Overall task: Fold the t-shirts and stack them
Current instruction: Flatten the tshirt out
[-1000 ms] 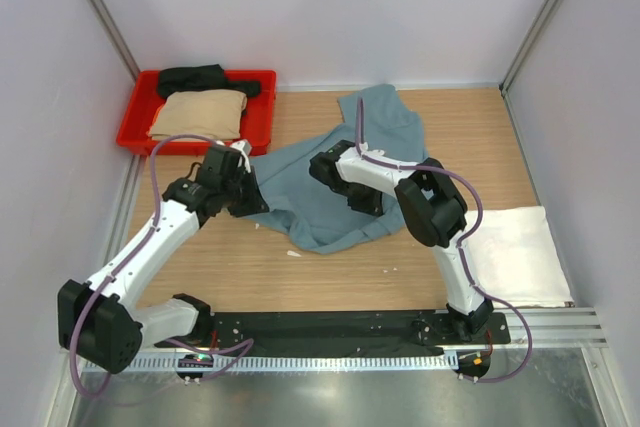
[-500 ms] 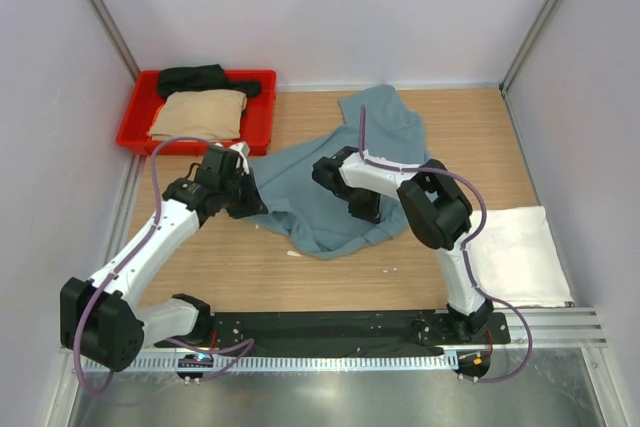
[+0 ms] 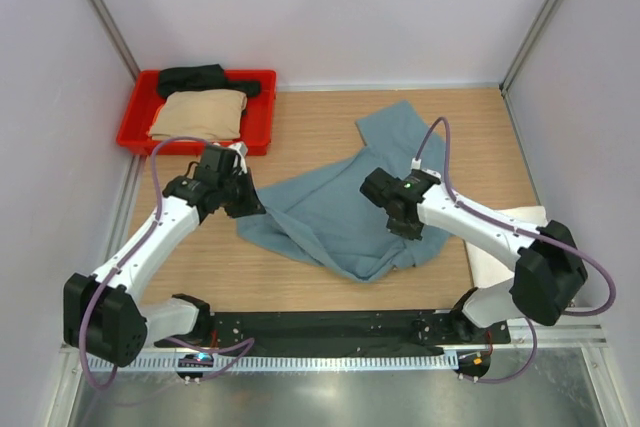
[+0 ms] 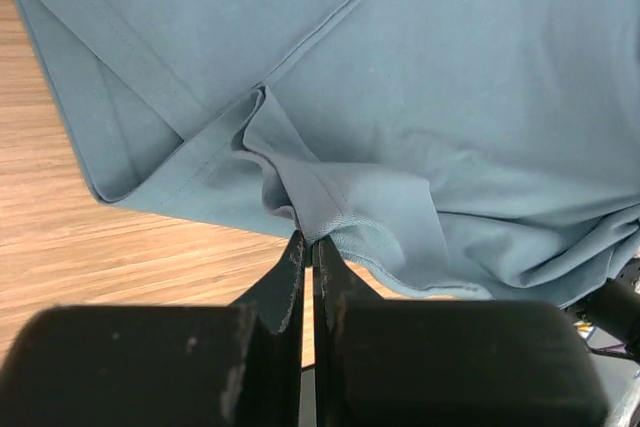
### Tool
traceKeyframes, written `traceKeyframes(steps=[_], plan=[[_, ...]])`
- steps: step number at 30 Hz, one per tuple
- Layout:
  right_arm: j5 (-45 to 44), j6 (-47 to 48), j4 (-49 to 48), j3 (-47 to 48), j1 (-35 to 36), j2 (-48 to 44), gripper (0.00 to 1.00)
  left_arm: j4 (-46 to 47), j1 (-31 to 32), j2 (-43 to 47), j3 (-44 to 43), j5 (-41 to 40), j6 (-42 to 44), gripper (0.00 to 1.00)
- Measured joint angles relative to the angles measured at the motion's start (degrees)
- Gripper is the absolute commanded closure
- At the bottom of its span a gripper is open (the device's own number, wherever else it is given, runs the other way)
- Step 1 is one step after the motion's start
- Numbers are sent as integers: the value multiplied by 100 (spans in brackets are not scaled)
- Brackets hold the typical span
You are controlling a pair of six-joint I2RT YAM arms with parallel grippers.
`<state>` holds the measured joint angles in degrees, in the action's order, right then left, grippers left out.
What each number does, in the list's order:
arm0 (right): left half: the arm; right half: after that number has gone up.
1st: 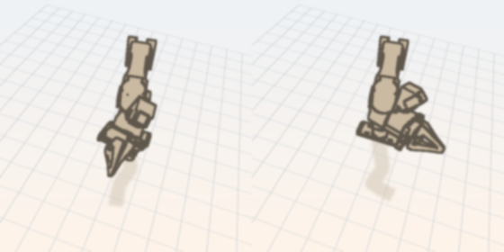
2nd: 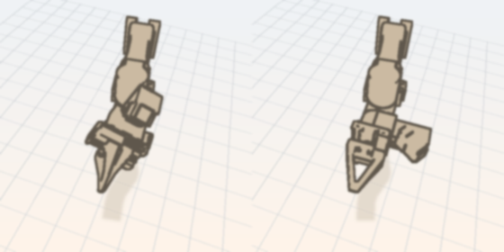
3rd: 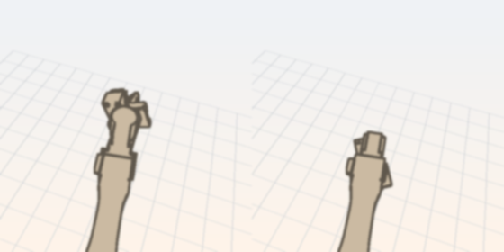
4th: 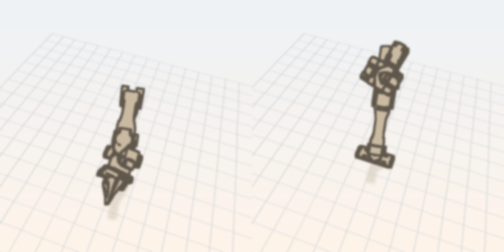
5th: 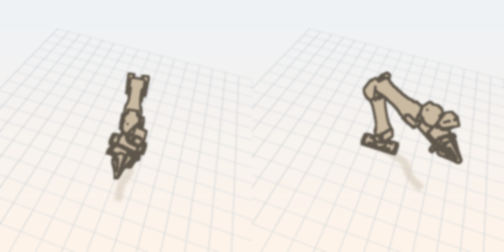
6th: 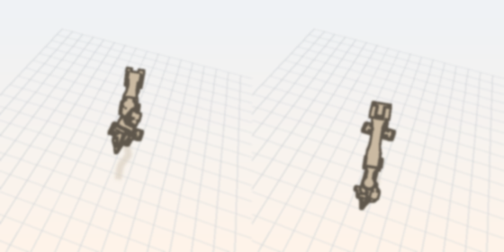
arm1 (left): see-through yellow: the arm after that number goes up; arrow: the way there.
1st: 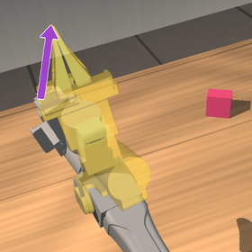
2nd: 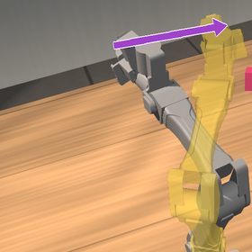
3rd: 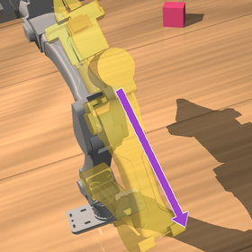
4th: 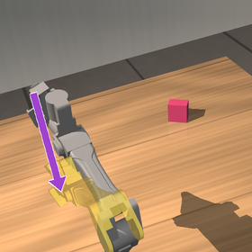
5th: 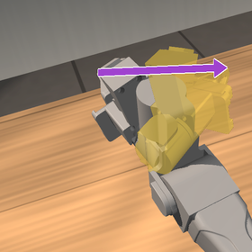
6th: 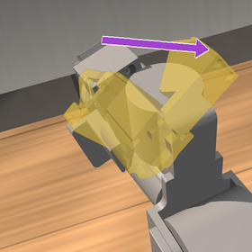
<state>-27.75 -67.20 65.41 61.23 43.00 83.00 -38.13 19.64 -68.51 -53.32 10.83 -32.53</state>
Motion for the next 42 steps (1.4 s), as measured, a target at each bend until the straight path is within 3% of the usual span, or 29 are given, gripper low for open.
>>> traceKeyframes(steps=[6,13,17,23,28,30,38,42], plan=[[57,225,-525,-505,0,-376,99,-76,-22,-114,11,33,0,100],[557,1193,-1952,-1220,-339,-1429,92,-188,-28,-114,26,28,0,100],[1161,2061,-2868,-903,-437,-702,91,-269,-28,-114,24,22,9,100],[2520,3375,-3580,529,-404,1231,91,-402,-37,-116,-4,-7,63,100],[3143,3856,-3713,625,-350,1508,71,-483,-61,-116,-61,-33,166,100],[3176,3934,-3674,625,-337,1473,57,-501,-66,-116,-68,-31,179,100],[3108,3252,-3359,531,-332,1084,53,-498,-96,-216,-68,-24,201,100],[3104,2813,-3307,605,-330,1067,43,-496,-103,-225,-68,-7,216,100]])
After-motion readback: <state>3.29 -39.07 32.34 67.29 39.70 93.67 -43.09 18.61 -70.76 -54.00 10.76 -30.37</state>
